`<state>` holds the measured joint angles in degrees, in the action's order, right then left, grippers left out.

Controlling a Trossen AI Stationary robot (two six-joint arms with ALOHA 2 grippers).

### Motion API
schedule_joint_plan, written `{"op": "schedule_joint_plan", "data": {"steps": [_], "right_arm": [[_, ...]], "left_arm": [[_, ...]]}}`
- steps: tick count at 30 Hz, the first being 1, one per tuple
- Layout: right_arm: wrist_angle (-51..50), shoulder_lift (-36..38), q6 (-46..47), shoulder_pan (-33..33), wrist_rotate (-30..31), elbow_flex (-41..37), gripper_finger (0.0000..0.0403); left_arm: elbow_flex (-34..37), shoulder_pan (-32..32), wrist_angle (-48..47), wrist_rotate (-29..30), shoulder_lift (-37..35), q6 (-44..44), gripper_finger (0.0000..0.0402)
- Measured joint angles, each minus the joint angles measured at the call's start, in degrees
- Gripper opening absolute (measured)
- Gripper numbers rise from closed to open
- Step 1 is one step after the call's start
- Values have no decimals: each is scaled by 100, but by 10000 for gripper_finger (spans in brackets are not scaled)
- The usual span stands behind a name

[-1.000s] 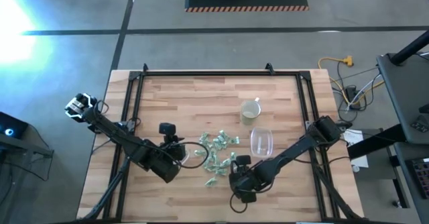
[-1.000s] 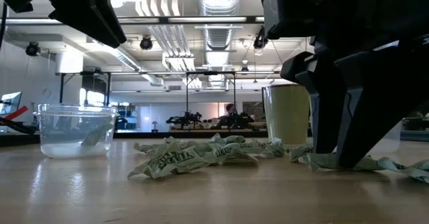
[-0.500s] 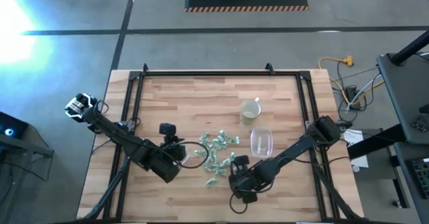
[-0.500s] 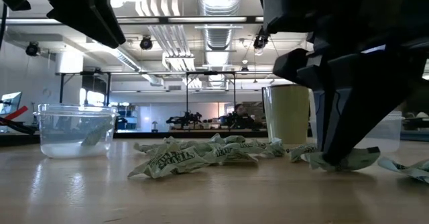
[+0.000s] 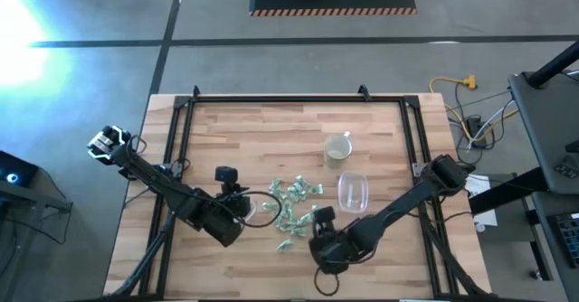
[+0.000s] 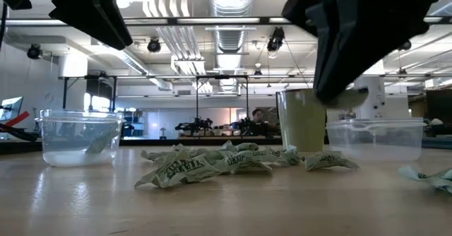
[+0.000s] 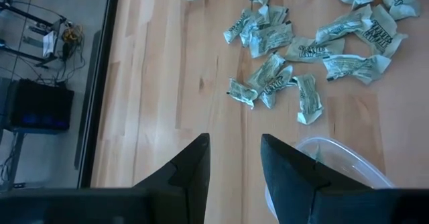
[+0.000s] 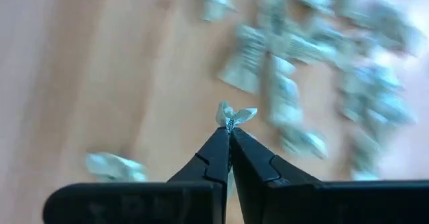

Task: Pick and place Stevia / Truvia into bins
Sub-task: Put the stevia packet into the right transparent container

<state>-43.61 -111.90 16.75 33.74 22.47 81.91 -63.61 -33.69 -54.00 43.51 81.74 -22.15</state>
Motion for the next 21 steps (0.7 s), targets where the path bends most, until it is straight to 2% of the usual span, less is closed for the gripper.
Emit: {"op": "schedule_joint_plan", "data": {"steps": [6,9,12,21], "right_arm": [[-1554,403,1454,156,1115,-79,9],[-2128,507,2193,162,1478,-198,9],[-2399,540,2541,120,1524,-386,9],[-2468,544,2655,-97,1507,-913,9]], "left_arm": [[0,0,13,0,2,2,116],[-1,0,33,1,2,4,116],[-2,0,106,0,2,7,116],[-2,0,141,0,2,9,116]]}}
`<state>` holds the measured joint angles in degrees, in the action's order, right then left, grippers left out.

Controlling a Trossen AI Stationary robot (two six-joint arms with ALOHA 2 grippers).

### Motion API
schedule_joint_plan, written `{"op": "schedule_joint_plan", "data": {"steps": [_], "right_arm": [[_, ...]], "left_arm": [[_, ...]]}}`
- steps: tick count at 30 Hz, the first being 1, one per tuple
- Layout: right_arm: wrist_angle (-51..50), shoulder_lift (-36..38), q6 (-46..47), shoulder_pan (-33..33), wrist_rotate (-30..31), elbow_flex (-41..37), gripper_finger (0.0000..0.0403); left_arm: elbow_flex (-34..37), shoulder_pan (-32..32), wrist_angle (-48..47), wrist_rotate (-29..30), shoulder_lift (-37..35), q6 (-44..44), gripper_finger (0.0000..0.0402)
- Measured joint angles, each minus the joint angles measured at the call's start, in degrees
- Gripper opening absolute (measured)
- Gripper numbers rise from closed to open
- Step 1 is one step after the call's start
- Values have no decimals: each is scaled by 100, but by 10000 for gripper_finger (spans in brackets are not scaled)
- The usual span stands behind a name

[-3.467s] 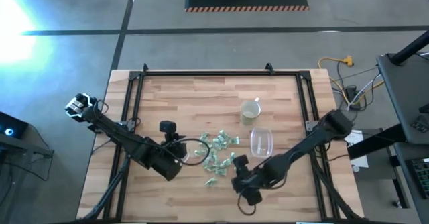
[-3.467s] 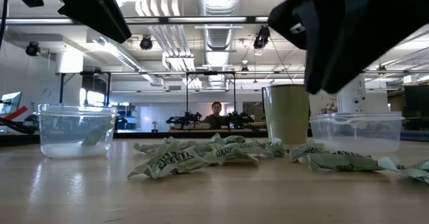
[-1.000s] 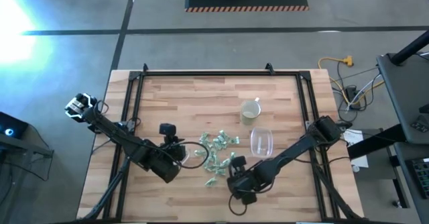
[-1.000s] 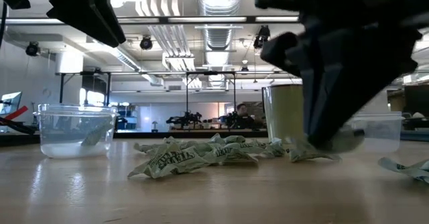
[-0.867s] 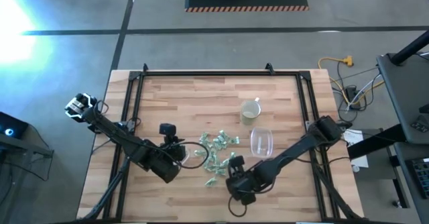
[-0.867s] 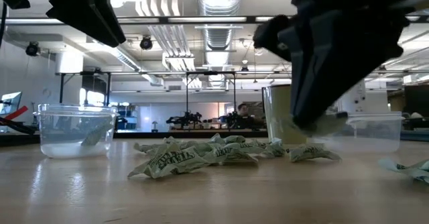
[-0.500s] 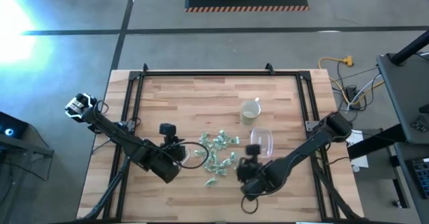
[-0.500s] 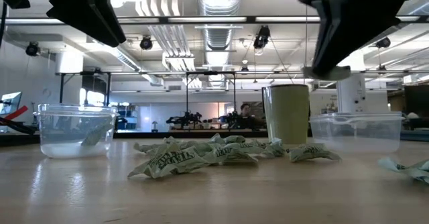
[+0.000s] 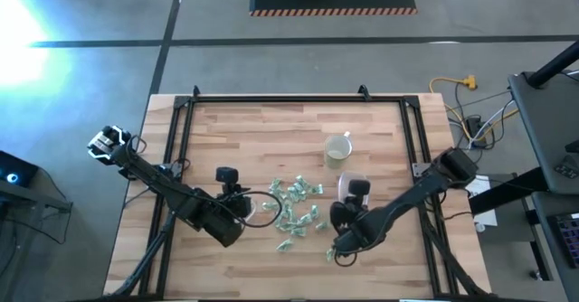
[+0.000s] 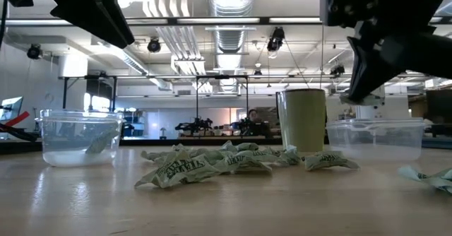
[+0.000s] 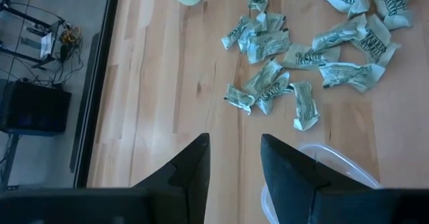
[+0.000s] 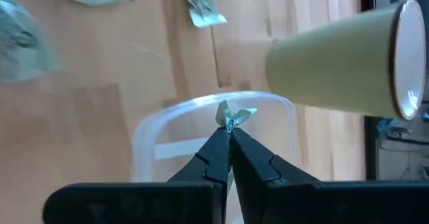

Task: Pick and place Stevia / Truvia into bins
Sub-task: Put the stevia packet into the right transparent container, then put the stevia packet into the left transparent container

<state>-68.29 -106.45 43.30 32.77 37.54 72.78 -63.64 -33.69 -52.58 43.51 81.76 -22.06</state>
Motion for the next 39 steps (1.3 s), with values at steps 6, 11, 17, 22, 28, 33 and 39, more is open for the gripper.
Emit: {"op": "schedule_joint_plan", "data": {"steps": [6,11,17,22,28,33,39], "right_arm": [[-101,0,347,-61,-2,-156,9],[-497,0,897,-63,-50,-295,23],[-512,78,1035,-58,-48,-307,81],[-455,211,876,-54,-48,-299,132],[-193,347,428,1,20,-153,152],[281,376,-206,-1,20,-143,147],[476,376,-475,0,15,-147,138]], "left_arm": [[13,3,-8,0,0,0,116],[10,4,-6,2,0,2,116],[17,4,-11,2,0,54,116],[32,4,112,3,-2,366,116],[182,142,1387,-506,-2,1809,116],[232,451,1847,-1251,38,2432,116],[415,995,2012,-1880,42,2452,116]]}}
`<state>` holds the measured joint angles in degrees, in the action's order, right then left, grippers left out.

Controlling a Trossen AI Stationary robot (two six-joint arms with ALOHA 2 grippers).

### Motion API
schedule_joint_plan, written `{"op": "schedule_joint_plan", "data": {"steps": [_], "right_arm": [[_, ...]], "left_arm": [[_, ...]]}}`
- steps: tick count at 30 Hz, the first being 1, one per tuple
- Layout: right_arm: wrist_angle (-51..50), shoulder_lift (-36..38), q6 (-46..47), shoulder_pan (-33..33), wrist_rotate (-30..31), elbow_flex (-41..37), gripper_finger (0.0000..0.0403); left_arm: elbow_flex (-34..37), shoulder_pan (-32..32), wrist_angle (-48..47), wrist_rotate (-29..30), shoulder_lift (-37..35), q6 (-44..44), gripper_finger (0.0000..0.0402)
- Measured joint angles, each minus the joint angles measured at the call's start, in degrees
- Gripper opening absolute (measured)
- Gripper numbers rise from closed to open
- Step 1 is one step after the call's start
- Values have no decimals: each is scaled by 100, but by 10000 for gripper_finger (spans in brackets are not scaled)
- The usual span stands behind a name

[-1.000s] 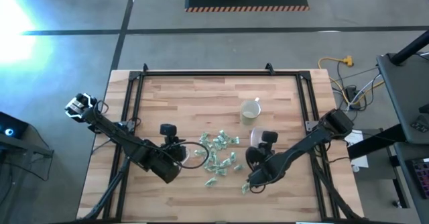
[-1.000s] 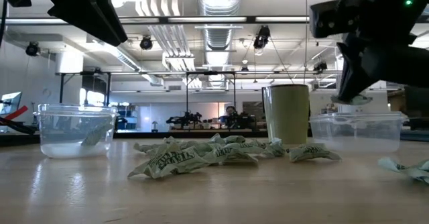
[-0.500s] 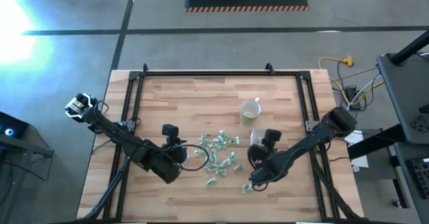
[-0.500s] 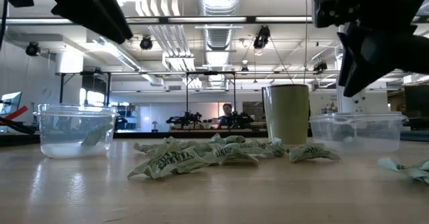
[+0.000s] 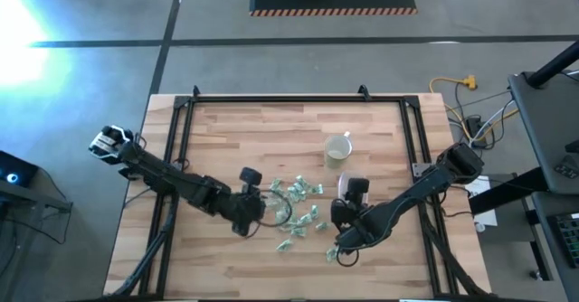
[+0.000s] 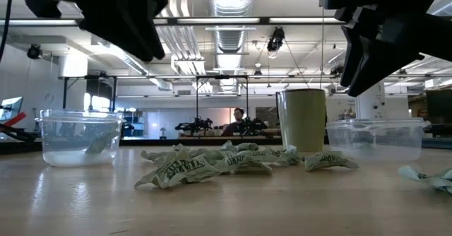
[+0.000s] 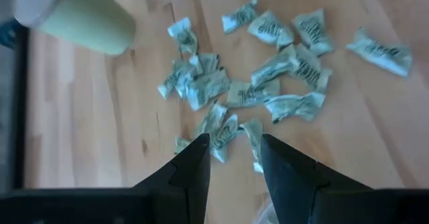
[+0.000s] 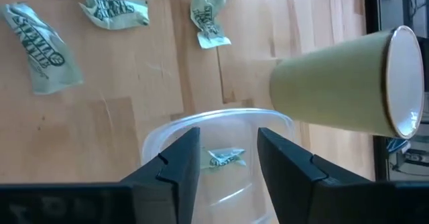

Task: Pick and place Stevia / Truvia into bins
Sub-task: Put the stevia packet into the left transparent container

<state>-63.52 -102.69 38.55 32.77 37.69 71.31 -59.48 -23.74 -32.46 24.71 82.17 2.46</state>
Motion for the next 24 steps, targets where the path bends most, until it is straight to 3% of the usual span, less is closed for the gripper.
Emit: {"op": "schedule_joint_plan", "data": {"steps": [8,13,24], "right_arm": [[114,0,-1,64,-22,0,133],[189,0,4,74,-24,2,133],[268,0,31,166,-63,-2,128]], "left_arm": [[141,604,283,-700,247,-16,116],[-76,804,353,-1265,820,81,116],[-679,881,-110,-1701,1729,-63,116]]}}
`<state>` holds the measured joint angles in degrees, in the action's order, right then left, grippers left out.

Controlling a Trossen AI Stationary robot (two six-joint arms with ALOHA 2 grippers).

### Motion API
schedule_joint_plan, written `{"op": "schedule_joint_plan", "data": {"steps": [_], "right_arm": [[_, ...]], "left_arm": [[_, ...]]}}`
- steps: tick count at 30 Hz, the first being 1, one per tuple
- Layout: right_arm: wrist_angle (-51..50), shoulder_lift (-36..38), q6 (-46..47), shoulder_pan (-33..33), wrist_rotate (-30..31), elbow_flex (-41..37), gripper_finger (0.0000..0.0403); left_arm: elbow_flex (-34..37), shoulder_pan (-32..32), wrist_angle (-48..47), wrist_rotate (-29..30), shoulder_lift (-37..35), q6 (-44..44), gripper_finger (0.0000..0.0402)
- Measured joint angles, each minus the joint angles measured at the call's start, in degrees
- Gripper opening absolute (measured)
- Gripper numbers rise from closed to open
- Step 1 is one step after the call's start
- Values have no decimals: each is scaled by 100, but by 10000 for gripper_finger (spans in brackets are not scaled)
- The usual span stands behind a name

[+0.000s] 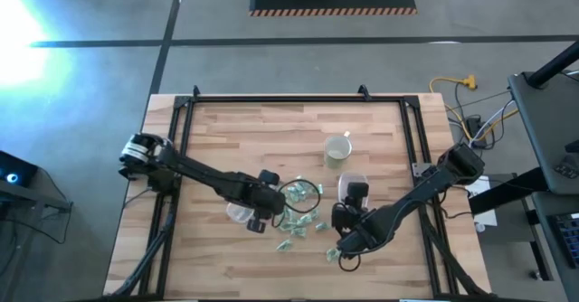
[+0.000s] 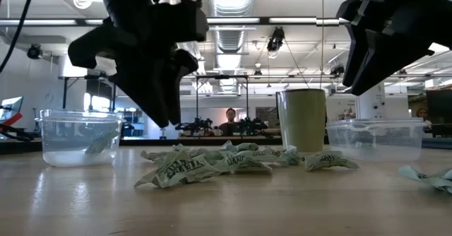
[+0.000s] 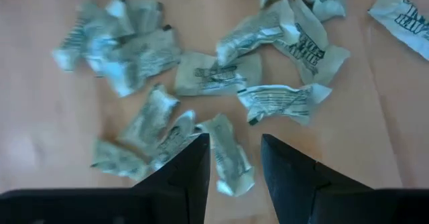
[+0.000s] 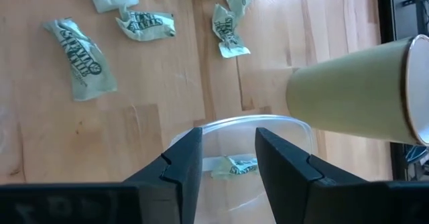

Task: Pick and place Stevia / Truvia into bins
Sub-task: Put the stevia packet into the left transparent container

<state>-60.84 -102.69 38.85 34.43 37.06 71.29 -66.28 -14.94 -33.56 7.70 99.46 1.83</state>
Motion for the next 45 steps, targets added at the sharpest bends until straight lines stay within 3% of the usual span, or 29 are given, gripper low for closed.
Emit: {"op": "schedule_joint_plan", "data": {"steps": [8,27,37,45], "right_arm": [[-1,0,28,73,1,-2,126],[22,0,152,282,3,-2,112],[39,-2,166,285,4,0,108],[38,-2,148,285,4,0,97]], "left_arm": [[-263,175,-225,-73,487,-2,116],[-258,376,-199,-451,806,-195,113],[-258,380,-282,-438,784,-126,13],[-415,378,-310,-348,737,74,8]]}}
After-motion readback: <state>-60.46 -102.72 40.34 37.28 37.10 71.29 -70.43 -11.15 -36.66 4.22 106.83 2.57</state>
